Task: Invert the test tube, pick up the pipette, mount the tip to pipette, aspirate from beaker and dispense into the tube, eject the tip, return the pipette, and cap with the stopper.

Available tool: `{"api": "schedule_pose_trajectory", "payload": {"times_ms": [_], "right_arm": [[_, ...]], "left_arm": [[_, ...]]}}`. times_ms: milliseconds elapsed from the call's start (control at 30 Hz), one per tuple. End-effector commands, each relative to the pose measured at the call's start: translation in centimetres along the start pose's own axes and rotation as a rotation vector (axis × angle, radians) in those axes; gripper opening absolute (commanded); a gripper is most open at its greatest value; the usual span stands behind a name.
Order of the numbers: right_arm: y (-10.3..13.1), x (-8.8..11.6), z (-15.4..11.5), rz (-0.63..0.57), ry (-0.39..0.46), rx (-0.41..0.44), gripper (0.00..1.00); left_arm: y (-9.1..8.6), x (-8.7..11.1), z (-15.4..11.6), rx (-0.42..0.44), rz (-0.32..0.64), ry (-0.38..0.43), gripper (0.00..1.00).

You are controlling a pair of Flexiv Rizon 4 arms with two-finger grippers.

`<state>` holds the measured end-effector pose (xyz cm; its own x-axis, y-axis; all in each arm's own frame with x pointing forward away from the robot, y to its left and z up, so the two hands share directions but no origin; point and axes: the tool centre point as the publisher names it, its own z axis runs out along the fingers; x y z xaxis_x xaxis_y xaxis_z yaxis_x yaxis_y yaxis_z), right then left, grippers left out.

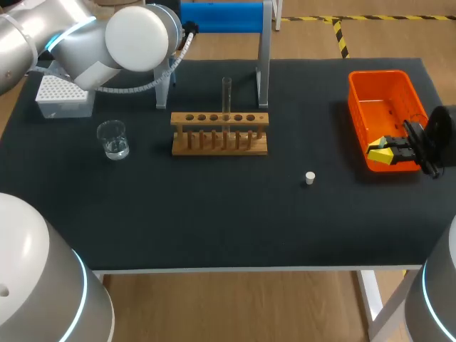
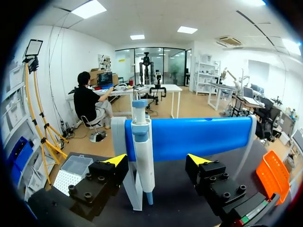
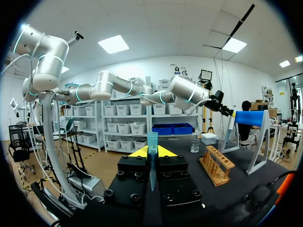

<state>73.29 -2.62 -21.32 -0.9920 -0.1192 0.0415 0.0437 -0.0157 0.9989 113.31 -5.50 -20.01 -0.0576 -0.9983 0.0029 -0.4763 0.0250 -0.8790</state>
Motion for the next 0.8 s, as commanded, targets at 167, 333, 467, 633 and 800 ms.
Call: {"api": "schedule_pose_trajectory", "payload": {"times_ms": [167,333,467,633,800], "right_arm": [[0.0,0.1,-0.1,-0.001,0.001,0.000,0.00],[0.0,0.1,-0.1,-0.001,0.001,0.000,0.00],[0.0,0.1,-0.1,-0.001,0.001,0.000,0.00],[0.0,0.1,-0.1,-0.001,0.001,0.000,0.00],[0.0,0.1,-0.1,-0.001,0.001,0.000,0.00]], "left_arm": [[-0.3,0.0,0.9,-0.007,0.005,-0.004,0.81],[-0.5,-0.2,1.2,-0.005,0.001,-0.010,0.78],[-0.8,-0.4,1.4,-0.001,0.000,-0.017,0.78],[-1.1,-0.6,1.5,0.009,0.003,-0.019,0.71],[-1.1,-0.8,1.7,0.007,0.002,-0.024,0.61]]}}
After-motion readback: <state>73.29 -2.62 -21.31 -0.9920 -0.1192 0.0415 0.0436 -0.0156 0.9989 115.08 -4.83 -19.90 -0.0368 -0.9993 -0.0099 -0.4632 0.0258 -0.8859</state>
